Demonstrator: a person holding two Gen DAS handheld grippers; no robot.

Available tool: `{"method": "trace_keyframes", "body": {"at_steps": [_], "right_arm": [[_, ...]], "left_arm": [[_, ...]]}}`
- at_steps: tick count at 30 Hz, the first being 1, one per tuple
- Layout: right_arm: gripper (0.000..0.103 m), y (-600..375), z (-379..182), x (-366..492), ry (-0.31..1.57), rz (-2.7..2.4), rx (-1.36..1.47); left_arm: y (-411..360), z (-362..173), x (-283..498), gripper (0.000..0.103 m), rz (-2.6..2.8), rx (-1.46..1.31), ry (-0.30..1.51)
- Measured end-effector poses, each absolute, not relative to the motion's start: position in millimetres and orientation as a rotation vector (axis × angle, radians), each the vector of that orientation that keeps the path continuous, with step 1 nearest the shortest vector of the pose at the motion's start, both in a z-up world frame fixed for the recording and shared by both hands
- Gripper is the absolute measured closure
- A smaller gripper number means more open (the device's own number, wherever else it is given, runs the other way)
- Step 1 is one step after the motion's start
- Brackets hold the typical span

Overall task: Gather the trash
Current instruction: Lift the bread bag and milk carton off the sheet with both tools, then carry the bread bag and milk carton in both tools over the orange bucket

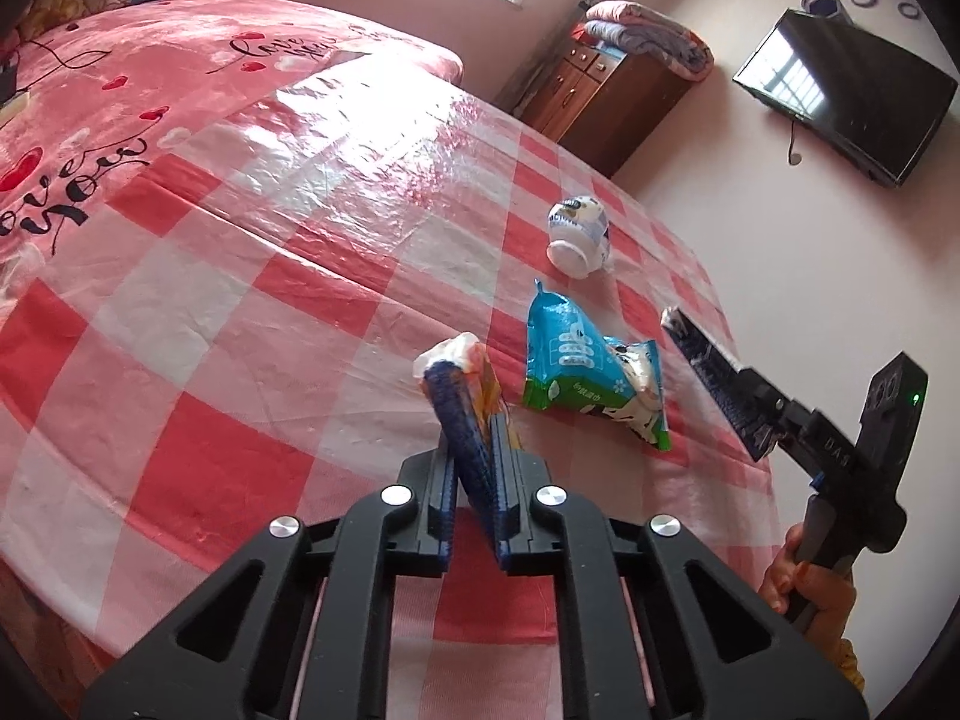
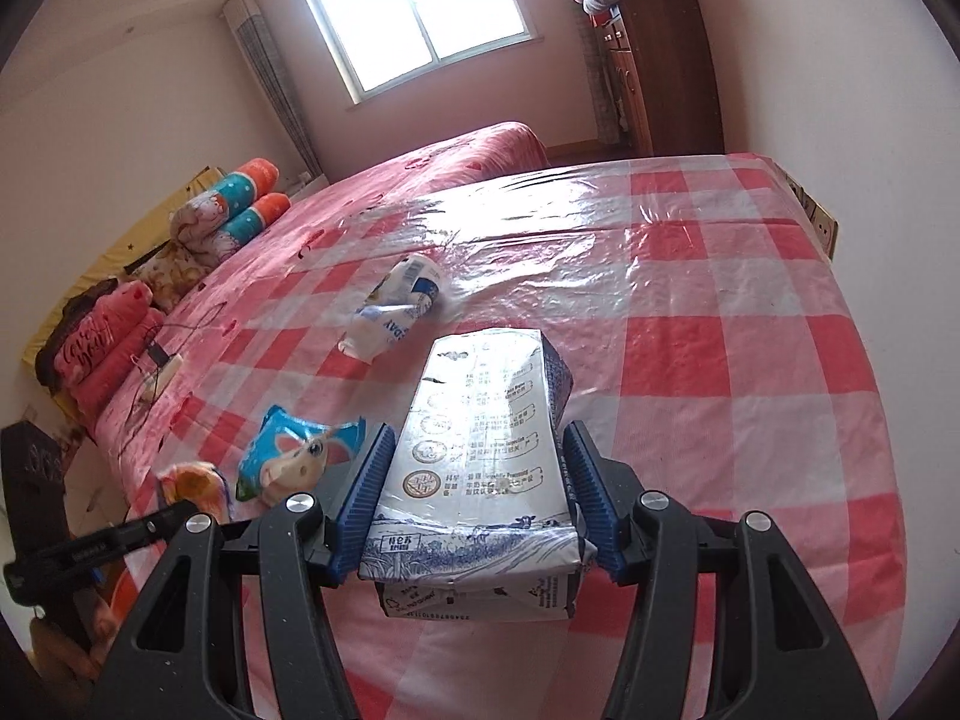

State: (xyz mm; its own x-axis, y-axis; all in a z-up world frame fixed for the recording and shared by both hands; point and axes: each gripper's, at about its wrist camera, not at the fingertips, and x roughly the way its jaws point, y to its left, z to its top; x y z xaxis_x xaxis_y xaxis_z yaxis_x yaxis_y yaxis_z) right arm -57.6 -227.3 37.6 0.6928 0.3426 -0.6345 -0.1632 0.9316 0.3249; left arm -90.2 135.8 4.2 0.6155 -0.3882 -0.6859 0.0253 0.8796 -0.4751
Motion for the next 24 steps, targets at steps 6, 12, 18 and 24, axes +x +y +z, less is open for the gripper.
{"method": "trace_keyframes", "body": {"at_steps": [6, 12, 18, 24], "right_arm": [[0.044, -224, 45, -73, 0.746, 0.297, 0.233], [0.044, -223, 55, -86, 0.730, 0.319, 0.238], [0.044, -217, 65, -98, 0.729, 0.374, 0.275], [0.044, -188, 72, -109, 0.756, 0.491, 0.312]], "left_arm": [[145, 17, -107, 0.094, -0.254, -0.459, 0.847], [155, 28, -124, 0.094, -0.258, -0.468, 0.815], [167, 36, -140, 0.094, -0.260, -0.477, 0.789], [186, 38, -157, 0.094, -0.234, -0.482, 0.778]]}}
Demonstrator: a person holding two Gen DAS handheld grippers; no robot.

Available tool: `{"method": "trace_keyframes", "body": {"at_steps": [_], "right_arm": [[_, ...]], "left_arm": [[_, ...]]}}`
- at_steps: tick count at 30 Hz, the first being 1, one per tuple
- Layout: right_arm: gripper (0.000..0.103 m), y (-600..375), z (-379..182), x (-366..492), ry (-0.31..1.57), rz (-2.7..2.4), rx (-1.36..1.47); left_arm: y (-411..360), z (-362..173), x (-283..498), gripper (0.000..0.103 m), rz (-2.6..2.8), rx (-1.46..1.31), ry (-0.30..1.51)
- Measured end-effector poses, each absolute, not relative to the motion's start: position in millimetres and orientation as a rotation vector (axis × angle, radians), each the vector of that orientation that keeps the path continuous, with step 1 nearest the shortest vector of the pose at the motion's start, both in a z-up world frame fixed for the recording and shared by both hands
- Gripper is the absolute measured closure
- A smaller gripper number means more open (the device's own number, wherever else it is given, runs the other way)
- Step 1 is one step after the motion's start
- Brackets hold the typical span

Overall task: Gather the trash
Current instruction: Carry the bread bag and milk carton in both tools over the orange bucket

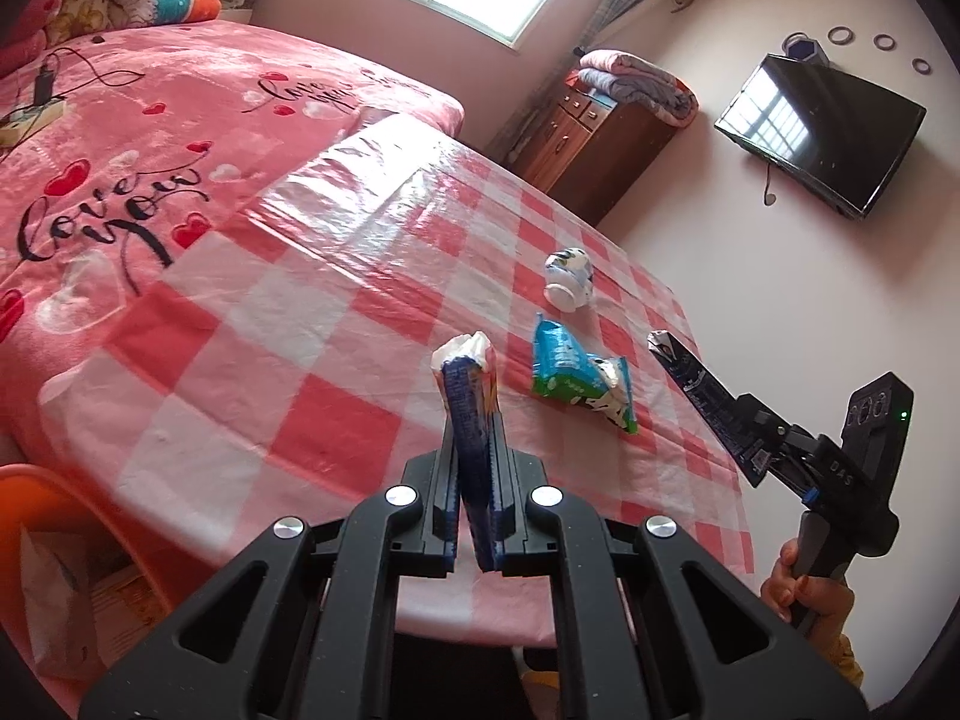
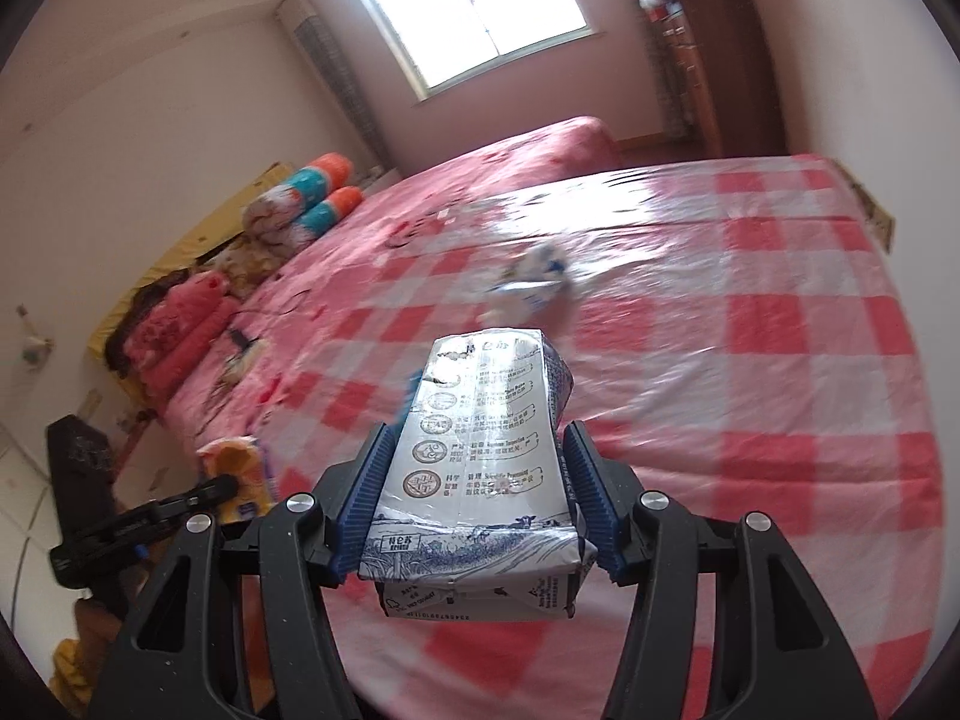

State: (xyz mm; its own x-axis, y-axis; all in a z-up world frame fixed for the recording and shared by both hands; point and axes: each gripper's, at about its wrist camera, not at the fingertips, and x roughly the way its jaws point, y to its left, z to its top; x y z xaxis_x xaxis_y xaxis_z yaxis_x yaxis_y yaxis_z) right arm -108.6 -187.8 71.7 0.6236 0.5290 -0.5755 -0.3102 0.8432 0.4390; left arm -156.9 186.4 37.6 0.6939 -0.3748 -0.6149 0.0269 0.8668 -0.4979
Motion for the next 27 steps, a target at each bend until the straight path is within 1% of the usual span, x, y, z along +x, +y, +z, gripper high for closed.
{"method": "trace_keyframes", "body": {"at_steps": [7, 17, 27], "right_arm": [[0.044, -121, 73, -124, 0.826, 0.685, 0.290], [0.044, -5, 58, -156, 0.966, 0.968, 0.174], [0.044, 100, 40, -181, 1.074, 1.174, 0.043]], "left_arm": [[227, 34, -187, 0.094, -0.160, -0.497, 0.775], [297, 21, -250, 0.094, 0.004, -0.547, 0.792], [350, -25, -292, 0.094, 0.174, -0.612, 0.892]]}}
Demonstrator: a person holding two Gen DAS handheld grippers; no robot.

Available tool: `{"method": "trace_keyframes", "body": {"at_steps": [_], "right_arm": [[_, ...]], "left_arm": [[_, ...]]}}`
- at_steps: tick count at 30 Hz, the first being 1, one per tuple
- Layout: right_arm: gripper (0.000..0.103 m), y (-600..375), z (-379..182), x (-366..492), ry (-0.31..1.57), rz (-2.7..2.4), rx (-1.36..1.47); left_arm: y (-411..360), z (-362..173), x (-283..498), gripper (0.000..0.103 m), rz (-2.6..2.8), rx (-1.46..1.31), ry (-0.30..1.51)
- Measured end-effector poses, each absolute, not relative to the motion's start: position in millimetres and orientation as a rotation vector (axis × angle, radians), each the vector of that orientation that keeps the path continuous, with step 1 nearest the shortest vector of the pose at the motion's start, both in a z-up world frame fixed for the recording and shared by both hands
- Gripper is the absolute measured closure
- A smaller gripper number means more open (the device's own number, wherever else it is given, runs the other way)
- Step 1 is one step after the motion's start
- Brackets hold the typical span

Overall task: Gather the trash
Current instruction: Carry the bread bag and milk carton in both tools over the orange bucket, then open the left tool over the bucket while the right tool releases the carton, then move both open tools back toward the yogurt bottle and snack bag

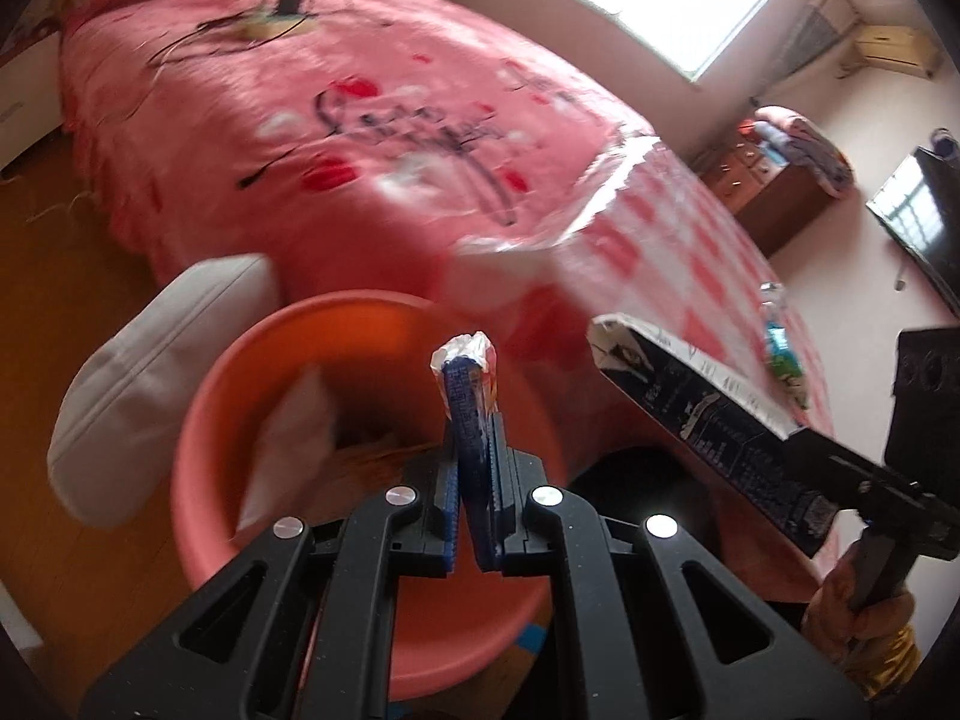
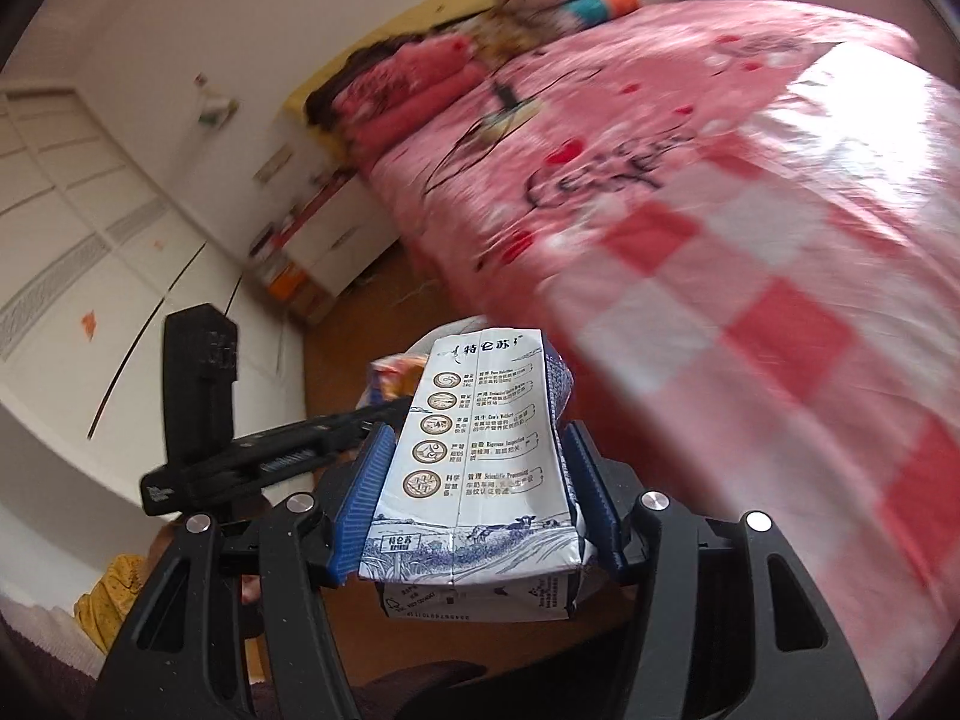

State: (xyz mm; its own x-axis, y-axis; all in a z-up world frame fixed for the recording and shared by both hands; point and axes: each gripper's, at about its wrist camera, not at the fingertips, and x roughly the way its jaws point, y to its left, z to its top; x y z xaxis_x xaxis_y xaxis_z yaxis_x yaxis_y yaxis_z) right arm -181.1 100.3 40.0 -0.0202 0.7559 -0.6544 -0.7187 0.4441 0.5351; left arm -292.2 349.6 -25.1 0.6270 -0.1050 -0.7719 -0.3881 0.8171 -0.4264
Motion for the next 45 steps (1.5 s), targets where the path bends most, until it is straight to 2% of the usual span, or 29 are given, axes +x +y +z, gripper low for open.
{"method": "trace_keyframes", "body": {"at_steps": [1, 3, 4, 5, 7, 9, 10, 14, 25, 45], "right_arm": [[0.043, 111, 36, -183, 1.084, 1.194, 0.031], [0.031, 125, 26, -186, 1.114, 1.196, 0.003], [0.025, 128, 21, -186, 1.135, 1.184, 0.006], [0.024, 129, 16, -185, 1.160, 1.180, 0.026], [0.023, 122, 8, -182, 1.182, 1.155, 0.055], [0.017, 108, 7, -178, 1.154, 1.096, 0.043], [0.015, 100, 9, -176, 1.134, 1.079, 0.048], [0.010, 75, 18, -168, 1.051, 1.011, 0.064], [0.008, 36, 38, -162, 0.867, 0.932, 0.075], [0.008, -22, 43, -141, 0.812, 0.855, 0.171]], "left_arm": [[352, -30, -293, 0.093, 0.185, -0.619, 0.906], [360, -42, -295, 0.089, 0.216, -0.639, 0.945], [363, -46, -296, 0.077, 0.231, -0.644, 0.960], [366, -50, -296, 0.059, 0.250, -0.648, 0.975], [370, -52, -299, 0.046, 0.289, -0.636, 0.987], [369, -50, -299, 0.042, 0.293, -0.613, 0.991], [368, -49, -297, 0.036, 0.301, -0.596, 0.995], [360, -43, -286, 0.023, 0.318, -0.539, 1.005], [322, -30, -257, 0.019, 0.241, -0.475, 1.016], [262, 9, -218, 0.019, 0.154, -0.341, 0.950]]}}
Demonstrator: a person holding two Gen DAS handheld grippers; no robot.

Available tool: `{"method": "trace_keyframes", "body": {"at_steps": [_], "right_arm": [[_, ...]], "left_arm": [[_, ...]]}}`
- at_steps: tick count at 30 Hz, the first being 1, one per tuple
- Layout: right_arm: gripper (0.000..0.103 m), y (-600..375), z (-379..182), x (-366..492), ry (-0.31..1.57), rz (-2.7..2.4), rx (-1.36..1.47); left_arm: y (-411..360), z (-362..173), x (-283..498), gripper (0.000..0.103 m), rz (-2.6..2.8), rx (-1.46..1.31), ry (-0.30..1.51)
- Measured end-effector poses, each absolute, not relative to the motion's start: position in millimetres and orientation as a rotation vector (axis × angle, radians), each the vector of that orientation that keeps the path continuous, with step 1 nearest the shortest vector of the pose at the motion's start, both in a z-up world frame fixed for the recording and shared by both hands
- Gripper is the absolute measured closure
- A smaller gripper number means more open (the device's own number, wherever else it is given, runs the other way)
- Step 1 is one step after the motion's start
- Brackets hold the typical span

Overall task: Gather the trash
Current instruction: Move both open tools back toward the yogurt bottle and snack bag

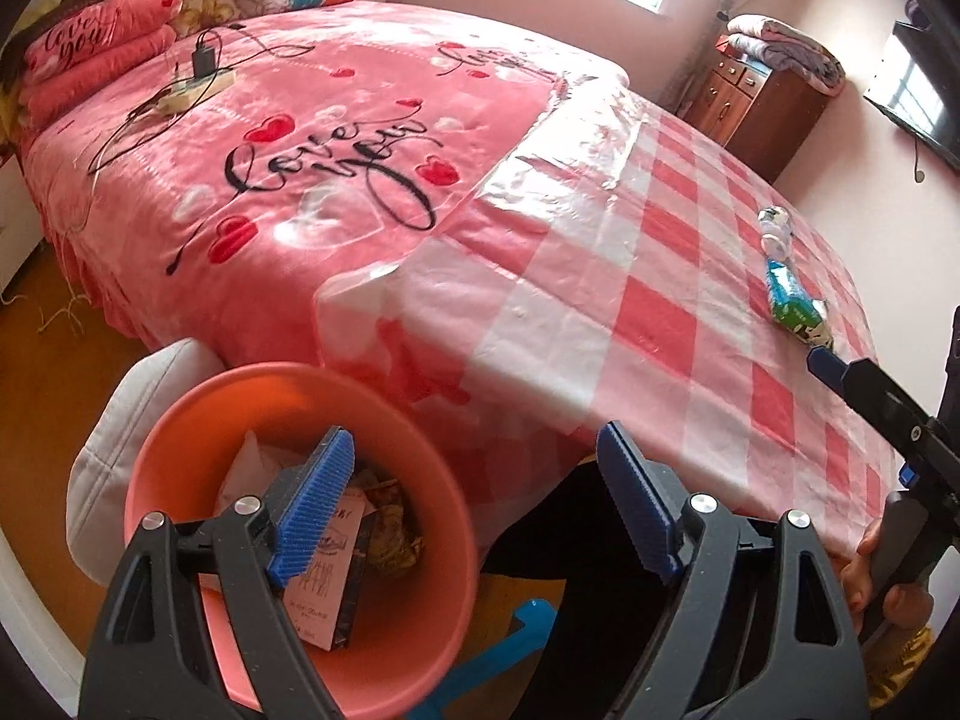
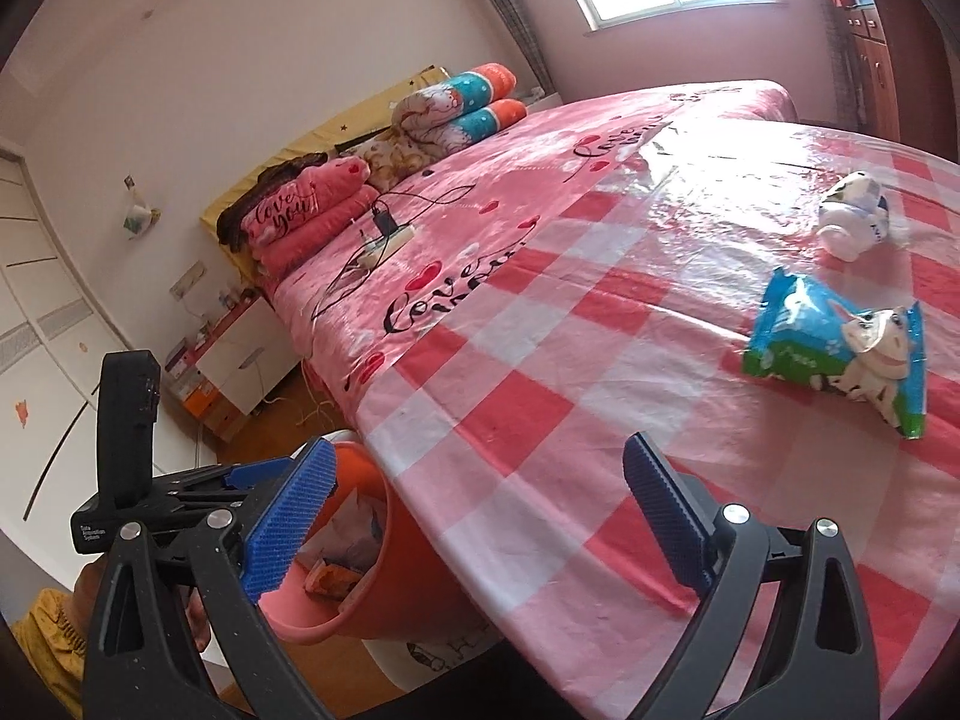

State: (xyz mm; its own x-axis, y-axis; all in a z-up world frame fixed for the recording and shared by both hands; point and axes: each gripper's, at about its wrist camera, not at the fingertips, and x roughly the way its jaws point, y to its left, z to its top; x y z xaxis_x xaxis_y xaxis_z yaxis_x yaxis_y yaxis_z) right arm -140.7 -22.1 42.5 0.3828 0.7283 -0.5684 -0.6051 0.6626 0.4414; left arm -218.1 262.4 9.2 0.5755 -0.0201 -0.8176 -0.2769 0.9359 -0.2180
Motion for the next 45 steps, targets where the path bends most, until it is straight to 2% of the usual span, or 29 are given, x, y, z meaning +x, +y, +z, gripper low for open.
{"method": "trace_keyframes", "body": {"at_steps": [45], "right_arm": [[0.007, -138, 54, -103, 0.698, 0.733, 0.323]], "left_arm": [[146, 20, -146, 0.019, 0.014, -0.174, 1.029]]}}
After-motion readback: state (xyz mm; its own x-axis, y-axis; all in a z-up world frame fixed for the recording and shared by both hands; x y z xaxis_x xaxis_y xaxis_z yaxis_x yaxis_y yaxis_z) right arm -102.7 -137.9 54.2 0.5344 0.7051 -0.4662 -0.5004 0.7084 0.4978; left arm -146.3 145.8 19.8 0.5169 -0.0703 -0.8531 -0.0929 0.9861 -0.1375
